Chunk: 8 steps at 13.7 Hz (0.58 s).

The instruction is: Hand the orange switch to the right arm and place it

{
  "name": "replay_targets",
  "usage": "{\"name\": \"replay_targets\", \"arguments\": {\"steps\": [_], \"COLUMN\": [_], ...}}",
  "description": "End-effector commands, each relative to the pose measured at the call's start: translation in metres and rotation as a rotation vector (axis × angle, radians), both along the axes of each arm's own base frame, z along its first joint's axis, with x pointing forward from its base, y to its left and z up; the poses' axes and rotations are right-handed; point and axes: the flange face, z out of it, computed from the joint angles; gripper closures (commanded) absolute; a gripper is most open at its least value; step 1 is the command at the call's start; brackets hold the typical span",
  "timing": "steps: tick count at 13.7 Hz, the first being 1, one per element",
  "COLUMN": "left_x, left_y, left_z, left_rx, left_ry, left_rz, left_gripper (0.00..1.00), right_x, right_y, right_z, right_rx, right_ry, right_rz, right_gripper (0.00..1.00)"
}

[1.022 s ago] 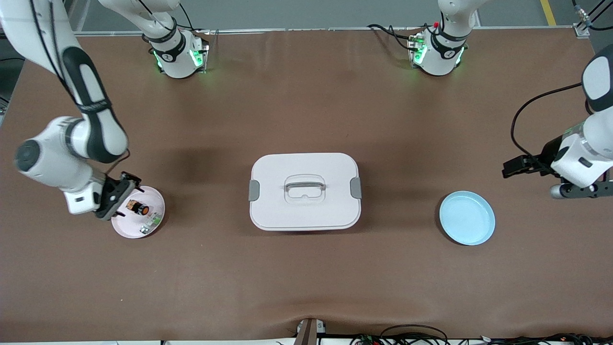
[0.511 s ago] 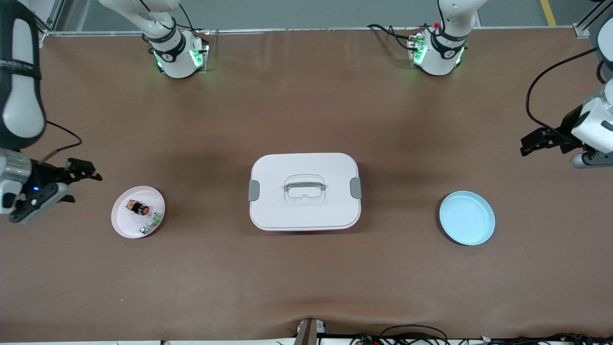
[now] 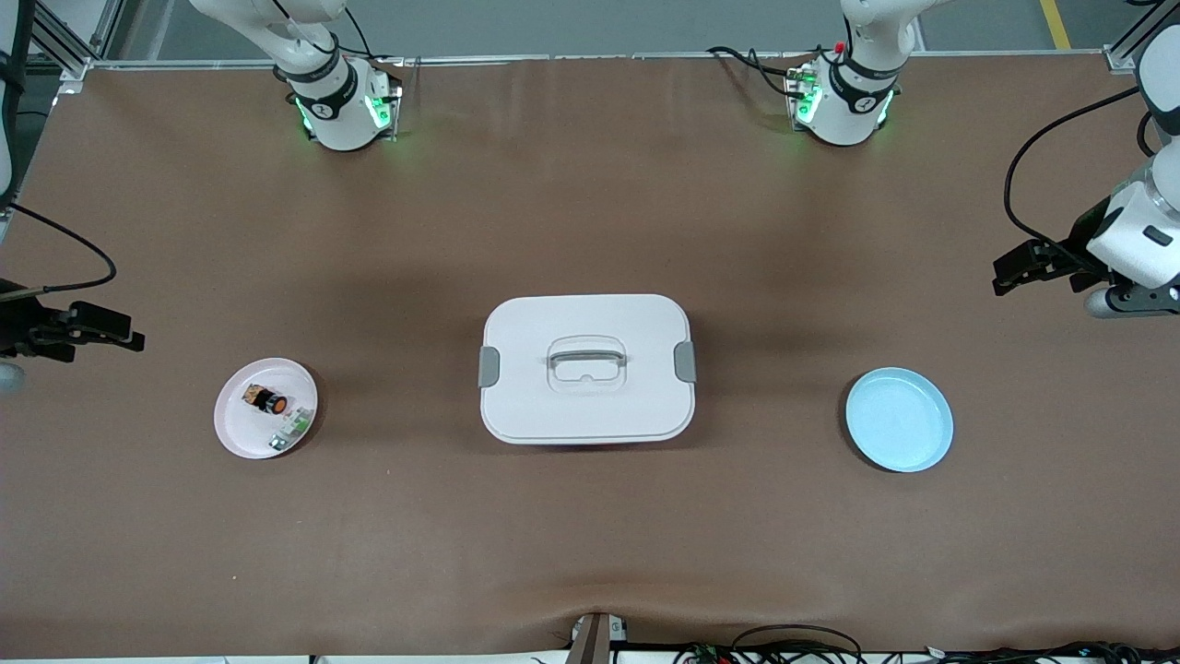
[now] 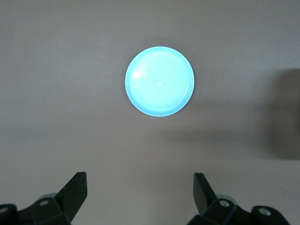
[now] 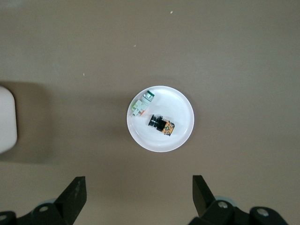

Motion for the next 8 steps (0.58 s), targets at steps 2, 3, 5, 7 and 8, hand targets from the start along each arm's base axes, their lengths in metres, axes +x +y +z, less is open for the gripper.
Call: {"name": "replay_targets", "arguments": {"steps": [2, 3, 5, 7, 8], "left_x": [-0.007, -0.008, -0.013, -0.022, -0.029], "left_y": [-0.008, -0.009, -0.006, -0.003, -0.004], "left_z": [0.009, 0.013, 0.022, 0.031, 0.04], "left_rx": [-0.018, -0.025, -0.048, -0.047, -0.048], "left_ry": [-0.015, -0.022, -0.037, -0.028, -0.035], "left_rz": [-0.01, -0.009, 0.008, 0.01, 0.003], "left_gripper": [0.0, 0.0, 0.0, 0.0, 0.0], "right_x": [-0.007, -0.01, -0.015, -0.018, -0.021], "right_y": [-0.002, -0.006, -0.003, 0.002, 0.004], "right_z": [0.043, 0.06, 0.069, 0.075, 0.075], "right_rx": [-0.008, -0.009, -0.011, -0.011, -0.003], "right_ry": [-0.008, -0.034, -0.033, -0.035, -0.019], "right_rz": [-0.152, -0.153, -0.138, -0.14, -0.138], "right_gripper": [0.0, 0.0, 0.0, 0.0, 0.0]}}
